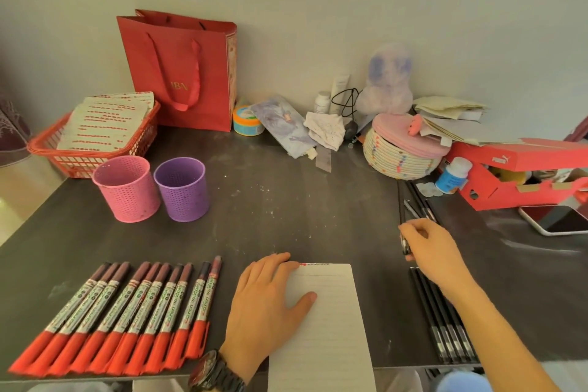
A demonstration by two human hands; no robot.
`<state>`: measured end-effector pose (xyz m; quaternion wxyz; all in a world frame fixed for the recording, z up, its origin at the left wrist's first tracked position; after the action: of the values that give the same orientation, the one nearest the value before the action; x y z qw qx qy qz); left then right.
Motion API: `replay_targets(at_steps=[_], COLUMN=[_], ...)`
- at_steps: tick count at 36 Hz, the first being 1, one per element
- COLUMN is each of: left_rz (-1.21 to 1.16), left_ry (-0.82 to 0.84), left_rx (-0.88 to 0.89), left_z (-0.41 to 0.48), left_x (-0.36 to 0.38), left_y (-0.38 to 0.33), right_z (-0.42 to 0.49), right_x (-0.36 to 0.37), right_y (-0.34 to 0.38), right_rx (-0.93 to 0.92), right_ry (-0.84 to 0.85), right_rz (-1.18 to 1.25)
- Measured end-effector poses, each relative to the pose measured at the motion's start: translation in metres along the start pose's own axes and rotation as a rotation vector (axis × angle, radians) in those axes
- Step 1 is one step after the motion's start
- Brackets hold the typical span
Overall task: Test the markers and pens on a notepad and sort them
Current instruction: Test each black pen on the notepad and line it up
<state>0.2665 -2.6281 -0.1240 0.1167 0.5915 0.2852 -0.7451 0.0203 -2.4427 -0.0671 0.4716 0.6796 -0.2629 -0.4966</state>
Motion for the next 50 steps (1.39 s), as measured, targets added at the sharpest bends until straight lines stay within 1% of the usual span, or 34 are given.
replay_targets(at_steps=[2, 4, 7, 10, 12, 15, 19, 22, 24, 28, 33, 38, 41, 43, 46, 48, 50], left_rz=[-0.002, -0.015, -0.079, -0.163, -0.186, -0.132, -0.024, 0.013, 0.017, 0.002, 0.083, 0.110, 0.113, 0.098, 0.052, 0.047, 0.026], left_ry=[0.003, -0.004, -0.091, -0.218, -0.247, -0.251, -0.316, -0.324, -0.309, -0.298, -0.315, -0.265, -0.295, -0.323, -0.333, -0.300, -0.236], left_rx=[-0.003, 0.005, 0.042, 0.105, 0.166, 0.270, 0.367, 0.358, 0.340, 0.307, 0.336, 0.230, 0.231, 0.243, 0.257, 0.234, 0.182], left_z=[-0.001, -0.001, -0.004, -0.010, -0.014, -0.018, -0.023, -0.023, -0.022, -0.021, -0.022, -0.016, -0.017, -0.018, -0.018, -0.017, -0.013], left_x=[0.000, -0.002, -0.014, -0.028, -0.033, -0.034, -0.033, -0.032, -0.032, -0.033, -0.032, -0.030, -0.031, -0.033, -0.032, -0.029, -0.024], left_y=[-0.001, -0.002, -0.008, -0.012, -0.017, -0.028, -0.038, -0.038, -0.039, -0.038, -0.041, -0.032, -0.031, -0.032, -0.032, -0.029, -0.023], right_z=[-0.025, -0.052, -0.087, -0.110, -0.120, -0.127, -0.127, -0.126, -0.126, -0.128, -0.127, -0.125, -0.126, -0.125, -0.117, -0.114, -0.109], right_x=[0.017, 0.039, 0.070, 0.096, 0.106, 0.110, 0.112, 0.110, 0.109, 0.111, 0.112, 0.109, 0.108, 0.104, 0.093, 0.091, 0.090], right_y=[0.002, 0.002, 0.000, -0.001, 0.002, 0.007, 0.006, 0.004, 0.003, 0.003, -0.002, -0.005, -0.005, -0.006, -0.016, -0.019, -0.019], right_rx=[0.017, 0.056, 0.104, 0.090, 0.031, -0.057, -0.083, -0.076, -0.093, -0.129, -0.134, -0.153, -0.158, -0.144, -0.023, 0.047, 0.081], right_ry=[0.031, 0.089, 0.170, 0.260, 0.319, 0.324, 0.335, 0.309, 0.296, 0.339, 0.350, 0.318, 0.305, 0.267, 0.176, 0.183, 0.214], right_rz=[0.274, 0.487, 0.613, 0.642, 0.619, 0.578, 0.585, 0.640, 0.633, 0.597, 0.593, 0.598, 0.608, 0.672, 0.912, 1.024, 1.076])
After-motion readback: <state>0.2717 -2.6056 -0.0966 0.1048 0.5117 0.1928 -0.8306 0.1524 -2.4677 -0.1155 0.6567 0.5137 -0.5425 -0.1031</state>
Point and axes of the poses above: each hand's wrist, its own z-axis towards the middle knuckle, its own x-axis out of the palm, y = z × x, the point moved 9 cm from there along z, towards the middle knuckle, and after that the axes turned 11 degrees about z, right-handed, at the moved point
